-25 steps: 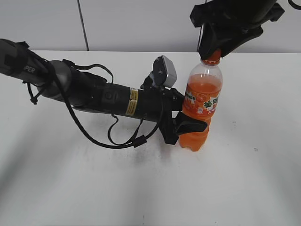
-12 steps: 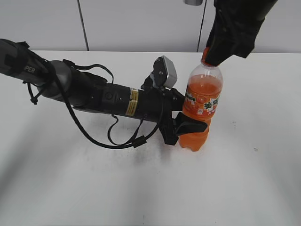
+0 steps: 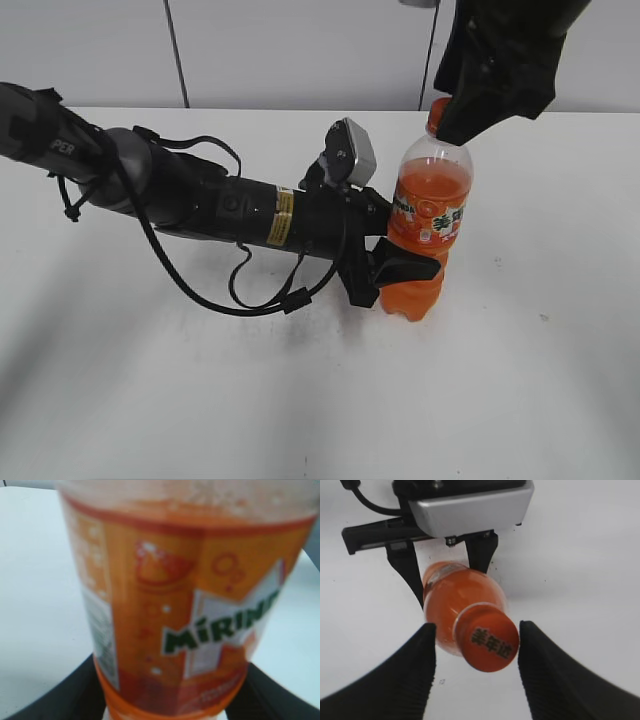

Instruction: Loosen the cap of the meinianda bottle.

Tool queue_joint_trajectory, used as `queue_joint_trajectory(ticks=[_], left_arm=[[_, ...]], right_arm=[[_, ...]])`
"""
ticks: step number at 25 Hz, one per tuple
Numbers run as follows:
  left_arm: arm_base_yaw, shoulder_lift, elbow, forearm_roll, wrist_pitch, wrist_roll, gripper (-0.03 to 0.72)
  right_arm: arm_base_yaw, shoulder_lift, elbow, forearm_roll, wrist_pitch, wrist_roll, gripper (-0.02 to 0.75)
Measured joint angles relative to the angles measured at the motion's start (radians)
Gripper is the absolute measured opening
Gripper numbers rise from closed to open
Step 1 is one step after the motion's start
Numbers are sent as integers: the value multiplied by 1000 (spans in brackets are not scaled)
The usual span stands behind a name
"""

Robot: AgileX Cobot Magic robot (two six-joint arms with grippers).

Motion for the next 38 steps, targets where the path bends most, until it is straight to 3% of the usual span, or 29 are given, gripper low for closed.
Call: queue_joint_trajectory(ticks=[3,6,8,13,16,23,28,33,38], left_arm=[[0,0,0,-1,0,0,404],[0,0,0,-1,0,-1,404],[0,0,0,-1,0,-1,404],[0,0,0,-1,0,-1,403],[0,0,0,-1,0,-1,403],[0,0,0,-1,0,-1,403],[0,0,0,-1,0,-1,403],[0,0,0,-2,0,-1,403],[0,0,0,-2,0,-1,403]], right_arm=[[0,-37,0,19,2,19,573],[0,-69,0,20,4,130,565],[0,-84,0,23,5,319,556],[0,-87,0,-6,5,1029,551],[0,-68,0,-34,7,1165,549],[0,6,0,-48,-18,1191,531],[0,25,0,-50,-31,1190,435],[0,25,0,-49,-23,1157,268],[0,25,0,-47,-17,1021,268]])
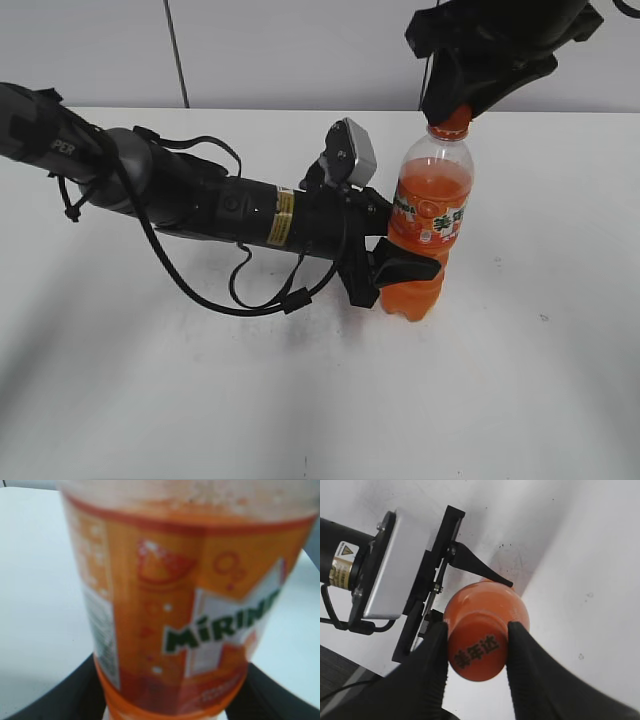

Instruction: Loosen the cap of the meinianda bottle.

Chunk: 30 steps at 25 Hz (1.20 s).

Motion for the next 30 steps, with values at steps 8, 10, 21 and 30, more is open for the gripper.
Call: queue_joint_trajectory(ticks=[8,10,21,30], left_arm=[[0,0,0,-14,6,-11,403],[1,0,0,-27,10,-22,403],[1,0,0,-10,8,-5,403],[1,0,0,-8,8,-3,403]], right_arm=[[1,0,0,-23,-61,-825,268],[1,0,0,-34,-86,-884,261],[1,-3,-1,3,0,-880,363],[1,-84,0,35,25,-283,568]])
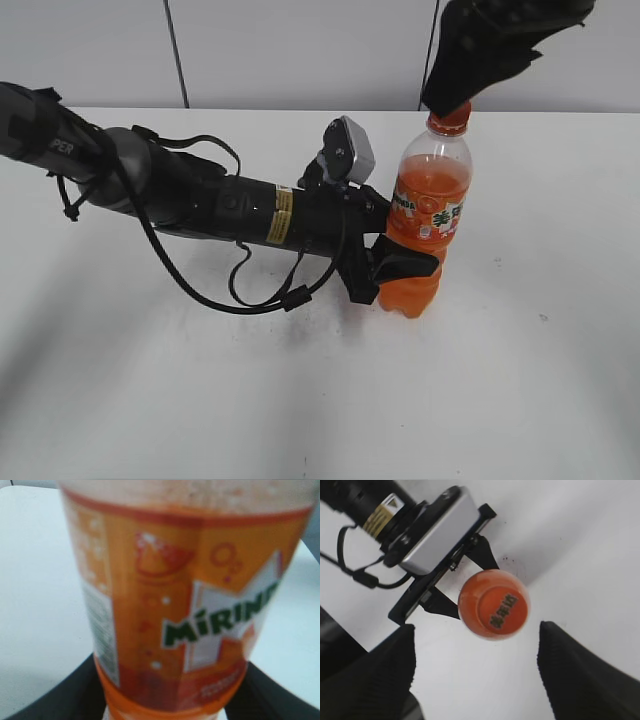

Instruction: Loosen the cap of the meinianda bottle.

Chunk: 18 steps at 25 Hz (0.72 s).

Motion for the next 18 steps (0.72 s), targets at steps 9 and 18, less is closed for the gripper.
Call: queue_joint_trajectory(ticks=[9,18], left_arm=[[0,0,0,0,0,0,403],[0,0,0,0,0,0,403]], right_arm=[[0,17,0,-82,-15,416,507],[0,80,0,-80,-49,420,447]])
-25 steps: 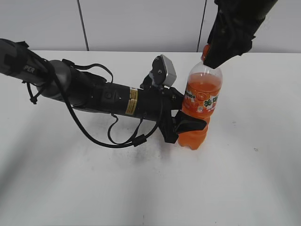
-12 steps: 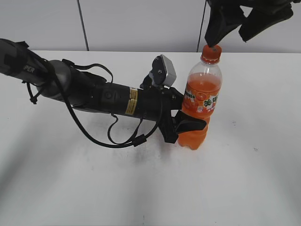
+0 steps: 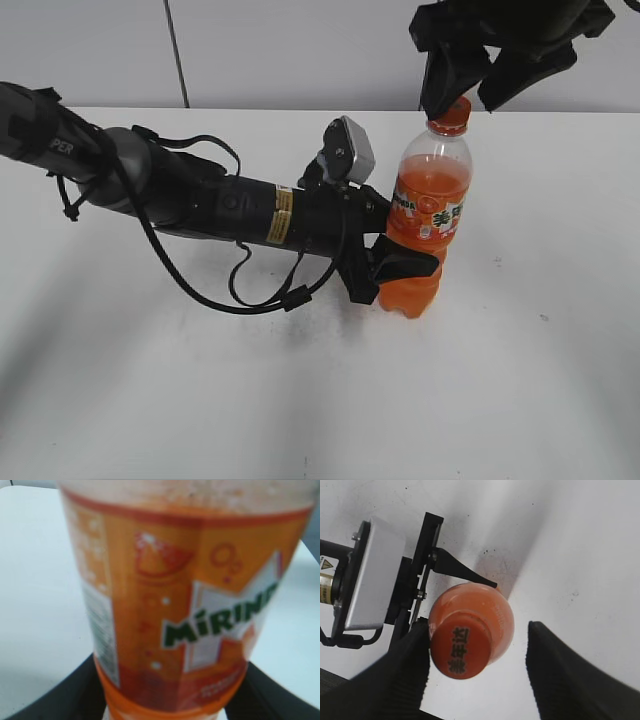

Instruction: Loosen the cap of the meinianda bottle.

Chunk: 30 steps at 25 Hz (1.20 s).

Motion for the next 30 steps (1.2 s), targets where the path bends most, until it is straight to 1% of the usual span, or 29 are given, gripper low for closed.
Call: queue_joint_trajectory(ticks=[3,5,6,7,10,13,16,18,19,20,22,27,28,30], left_arm=[[0,0,0,0,0,0,403],[0,0,0,-1,0,0,403],[0,0,0,-1,0,0,403],[0,0,0,-1,0,0,403],[0,0,0,0,0,0,403],[0,0,0,1,0,2,403],[0,-1,0,5,-1,5,403],[0,-1,0,7,-1,8,403],[0,-1,0,7,-1,8,403],[0,-1,0,7,-1,8,403],[0,-1,0,8,-1,10,403],[0,-1,0,8,0,10,403],[0,-1,0,8,0,10,403],[0,-1,0,8,0,8,403]], right_arm=[[0,2,0,12,-1,-2,365],[0,5,0,21,-1,-15,297],[0,5,0,22,-1,-21,276],[0,5,0,22,2,-29,272],[0,5,0,25,10,-71,272],[0,5,0,29,19,-222,272],[0,5,-1,33,23,-549,272],[0,5,-1,27,25,-803,272],[0,5,-1,26,28,-901,272],[0,5,-1,24,29,-959,272],[0,5,-1,23,30,-1029,272],[0,5,-1,21,31,-1061,279],[0,4,-1,21,31,-1061,288],[0,3,-1,21,38,-1061,354]])
